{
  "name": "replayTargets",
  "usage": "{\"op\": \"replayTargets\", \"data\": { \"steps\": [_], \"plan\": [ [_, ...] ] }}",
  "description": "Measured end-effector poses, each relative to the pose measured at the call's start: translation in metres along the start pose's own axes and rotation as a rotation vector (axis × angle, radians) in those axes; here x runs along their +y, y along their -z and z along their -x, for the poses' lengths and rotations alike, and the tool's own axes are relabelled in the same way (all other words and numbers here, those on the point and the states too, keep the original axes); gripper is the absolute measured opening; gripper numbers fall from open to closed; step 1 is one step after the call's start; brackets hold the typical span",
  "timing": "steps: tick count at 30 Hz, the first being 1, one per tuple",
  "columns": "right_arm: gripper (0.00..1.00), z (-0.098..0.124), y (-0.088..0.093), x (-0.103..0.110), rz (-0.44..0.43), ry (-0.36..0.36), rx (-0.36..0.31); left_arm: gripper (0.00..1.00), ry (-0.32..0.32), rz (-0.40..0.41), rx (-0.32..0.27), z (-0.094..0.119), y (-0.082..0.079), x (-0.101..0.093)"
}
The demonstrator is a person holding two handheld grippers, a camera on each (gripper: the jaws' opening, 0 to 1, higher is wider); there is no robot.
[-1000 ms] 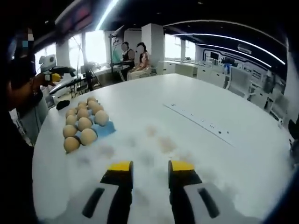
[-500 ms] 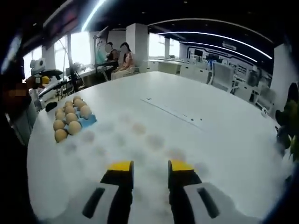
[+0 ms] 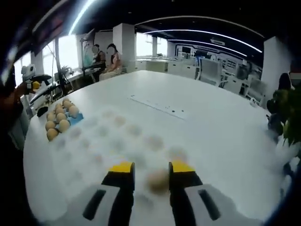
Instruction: Place the egg into an empty slot of the egg tray after lifting it from the table, then release the egg inside the slot.
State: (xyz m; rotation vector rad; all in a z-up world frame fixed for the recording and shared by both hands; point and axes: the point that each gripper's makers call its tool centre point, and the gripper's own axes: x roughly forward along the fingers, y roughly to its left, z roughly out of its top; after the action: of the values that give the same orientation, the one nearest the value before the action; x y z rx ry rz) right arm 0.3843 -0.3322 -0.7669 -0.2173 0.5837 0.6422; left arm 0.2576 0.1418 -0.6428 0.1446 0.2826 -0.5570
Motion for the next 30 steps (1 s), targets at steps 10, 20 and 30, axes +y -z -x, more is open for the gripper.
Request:
{"op": "replayTargets", "data": {
  "steps": [10,20,30],
  "plan": [
    [0.26,-0.005,0.016,-0.011,-0.055,0.009,0.036,0.57,-0.002,-0.001,0.002,0.000,0.000,0.001],
    [0.24,-0.005,0.017,-0.004,-0.056,0.007,0.044,0.57,-0.014,0.000,0.006,0.003,0.001,0.004],
    [0.24,-0.004,0.015,-0.001,-0.014,0.007,0.055,0.57,-0.009,-0.001,0.006,0.003,0.002,0.004]
  ]
}}
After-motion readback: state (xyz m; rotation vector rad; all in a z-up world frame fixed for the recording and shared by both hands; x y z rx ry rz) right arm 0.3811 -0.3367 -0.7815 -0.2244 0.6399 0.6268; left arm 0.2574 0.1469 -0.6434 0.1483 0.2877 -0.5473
